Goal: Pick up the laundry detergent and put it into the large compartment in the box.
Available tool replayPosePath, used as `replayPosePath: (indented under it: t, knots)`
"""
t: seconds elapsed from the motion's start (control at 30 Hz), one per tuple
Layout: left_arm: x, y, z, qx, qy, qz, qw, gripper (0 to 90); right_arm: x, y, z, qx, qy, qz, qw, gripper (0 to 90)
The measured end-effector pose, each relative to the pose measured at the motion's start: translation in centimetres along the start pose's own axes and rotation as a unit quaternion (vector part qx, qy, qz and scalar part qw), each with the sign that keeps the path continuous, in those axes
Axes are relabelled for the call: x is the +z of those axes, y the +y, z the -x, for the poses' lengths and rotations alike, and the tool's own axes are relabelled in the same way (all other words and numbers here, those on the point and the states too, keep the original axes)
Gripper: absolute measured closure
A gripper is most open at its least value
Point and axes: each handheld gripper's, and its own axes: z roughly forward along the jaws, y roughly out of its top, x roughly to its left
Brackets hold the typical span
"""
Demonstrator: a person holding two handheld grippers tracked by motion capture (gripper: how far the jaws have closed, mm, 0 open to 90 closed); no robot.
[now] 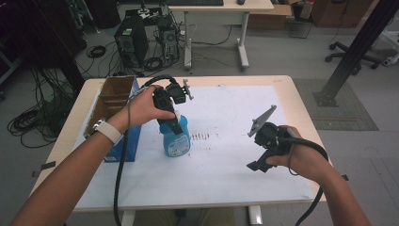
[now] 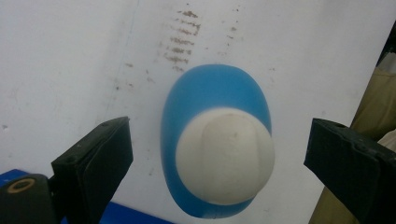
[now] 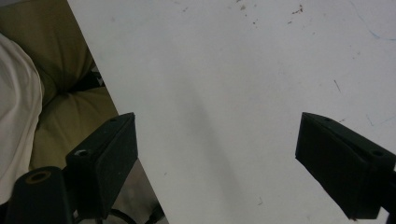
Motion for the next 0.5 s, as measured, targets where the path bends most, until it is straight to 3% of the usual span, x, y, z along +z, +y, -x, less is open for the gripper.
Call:
replayPosePath:
  t: [0.5]
  knots:
    - [0.87, 0.27, -0.04, -0.001, 0.014, -0.003, 0.9999, 8.2, 0.05, -0.35, 0.08, 0.003, 0.001, 0.000, 1.0000, 13.1]
